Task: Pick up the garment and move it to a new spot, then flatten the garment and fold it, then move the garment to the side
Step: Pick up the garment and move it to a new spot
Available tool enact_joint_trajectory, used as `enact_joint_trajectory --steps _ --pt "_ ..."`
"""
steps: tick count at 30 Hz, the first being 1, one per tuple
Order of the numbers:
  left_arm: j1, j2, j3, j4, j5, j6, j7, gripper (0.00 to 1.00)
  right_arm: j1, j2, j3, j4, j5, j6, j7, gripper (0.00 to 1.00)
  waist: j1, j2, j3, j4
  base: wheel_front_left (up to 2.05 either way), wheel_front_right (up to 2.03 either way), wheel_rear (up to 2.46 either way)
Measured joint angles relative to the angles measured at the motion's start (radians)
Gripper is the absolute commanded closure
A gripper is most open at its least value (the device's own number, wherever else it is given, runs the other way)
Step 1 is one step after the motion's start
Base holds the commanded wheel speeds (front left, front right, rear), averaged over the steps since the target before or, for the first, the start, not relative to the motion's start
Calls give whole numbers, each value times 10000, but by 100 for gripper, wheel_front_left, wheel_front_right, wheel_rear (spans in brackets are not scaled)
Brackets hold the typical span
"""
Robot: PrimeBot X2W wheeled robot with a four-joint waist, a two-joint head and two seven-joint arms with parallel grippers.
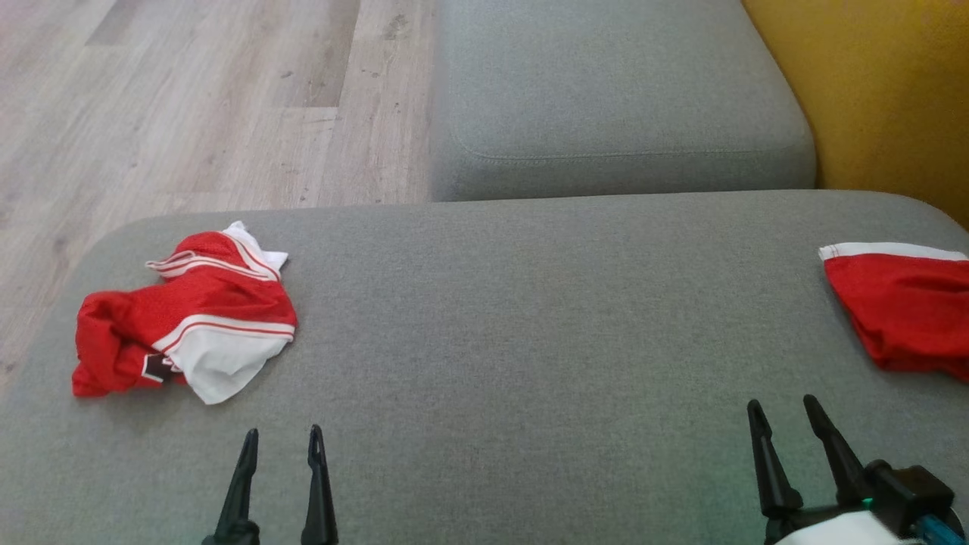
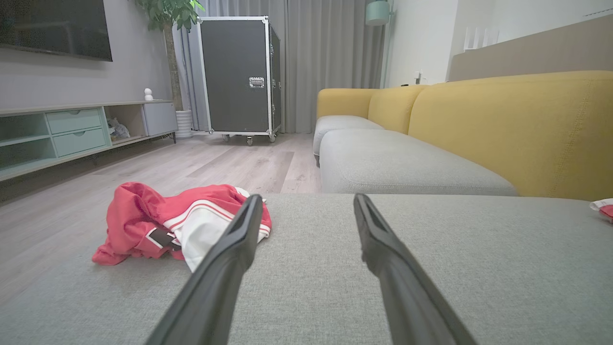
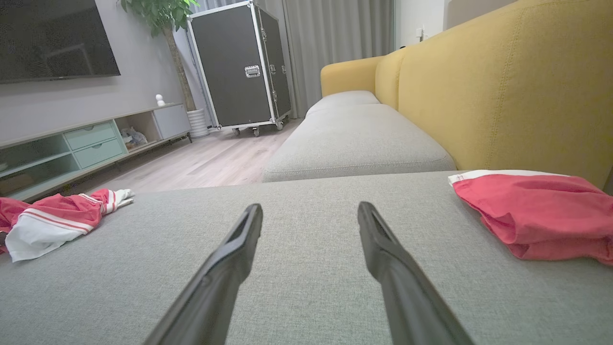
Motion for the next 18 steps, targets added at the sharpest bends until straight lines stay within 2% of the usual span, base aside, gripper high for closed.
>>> enact_joint_trajectory --steps 8,18 --pt "-4 0 21 36 119 -92 0 0 189 48 -35 -23 0 0 0 0 0 0 7 636 0 0 0" --pt "-6 23 347 -50 368 -186 0 0 253 224 56 -38 2 0 0 0 0 0 170 2458 0 0 0"
